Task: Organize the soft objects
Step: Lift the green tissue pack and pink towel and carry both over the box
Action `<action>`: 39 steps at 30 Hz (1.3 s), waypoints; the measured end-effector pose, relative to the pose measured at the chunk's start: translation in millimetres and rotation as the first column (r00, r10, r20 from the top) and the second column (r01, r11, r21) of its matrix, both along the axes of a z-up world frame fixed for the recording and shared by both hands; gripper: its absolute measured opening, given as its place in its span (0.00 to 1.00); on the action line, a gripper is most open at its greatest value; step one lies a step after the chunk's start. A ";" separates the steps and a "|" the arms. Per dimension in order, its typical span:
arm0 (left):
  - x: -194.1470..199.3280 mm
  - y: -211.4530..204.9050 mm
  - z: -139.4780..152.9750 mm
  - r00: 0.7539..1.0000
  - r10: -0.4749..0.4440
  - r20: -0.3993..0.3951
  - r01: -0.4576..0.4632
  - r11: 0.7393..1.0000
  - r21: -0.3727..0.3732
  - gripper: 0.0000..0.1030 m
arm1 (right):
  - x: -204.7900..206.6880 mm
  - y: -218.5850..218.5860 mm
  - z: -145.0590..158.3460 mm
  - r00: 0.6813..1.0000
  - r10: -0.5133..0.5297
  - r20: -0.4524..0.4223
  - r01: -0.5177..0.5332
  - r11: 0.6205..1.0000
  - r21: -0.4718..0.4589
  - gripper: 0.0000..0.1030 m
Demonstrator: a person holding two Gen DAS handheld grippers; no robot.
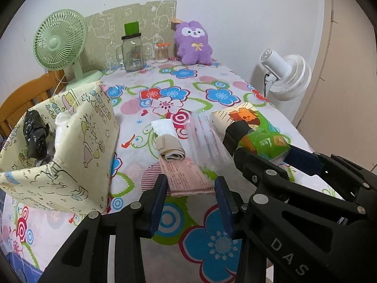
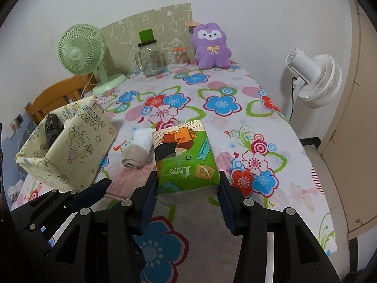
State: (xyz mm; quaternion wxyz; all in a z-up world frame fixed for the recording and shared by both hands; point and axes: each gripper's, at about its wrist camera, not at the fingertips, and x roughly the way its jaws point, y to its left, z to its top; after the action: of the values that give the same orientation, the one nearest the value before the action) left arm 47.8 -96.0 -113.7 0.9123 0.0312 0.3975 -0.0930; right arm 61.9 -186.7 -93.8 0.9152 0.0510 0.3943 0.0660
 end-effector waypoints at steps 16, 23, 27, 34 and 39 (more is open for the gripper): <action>-12.3 1.1 32.0 0.997 -0.001 0.080 0.001 1.000 0.001 0.40 | -16.1 4.2 33.5 0.997 0.001 0.079 -0.001 1.000 0.000 0.50; -12.5 3.8 45.8 0.994 -0.003 0.111 0.003 1.000 -0.002 0.40 | -17.0 6.7 46.4 0.995 -0.002 0.102 0.002 1.000 0.005 0.50; -11.0 5.9 54.7 0.992 -0.003 0.129 0.004 1.000 -0.006 0.40 | -15.5 8.2 57.7 0.992 -0.005 0.123 0.005 1.000 0.003 0.50; -7.2 8.5 71.4 0.987 -0.005 0.160 0.007 1.000 -0.006 0.40 | -12.4 11.0 75.1 0.988 -0.007 0.153 0.008 1.000 -0.001 0.50; -5.3 10.3 82.9 0.983 -0.009 0.184 0.010 1.000 -0.004 0.40 | -9.3 13.2 89.0 0.984 -0.007 0.178 0.008 1.000 -0.004 0.50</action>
State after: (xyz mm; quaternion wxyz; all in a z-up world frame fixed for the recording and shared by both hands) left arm 42.5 -85.7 -30.9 0.9447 0.0392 0.3113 -0.0953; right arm 52.7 -173.5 -4.8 0.9471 0.0444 0.3109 0.0660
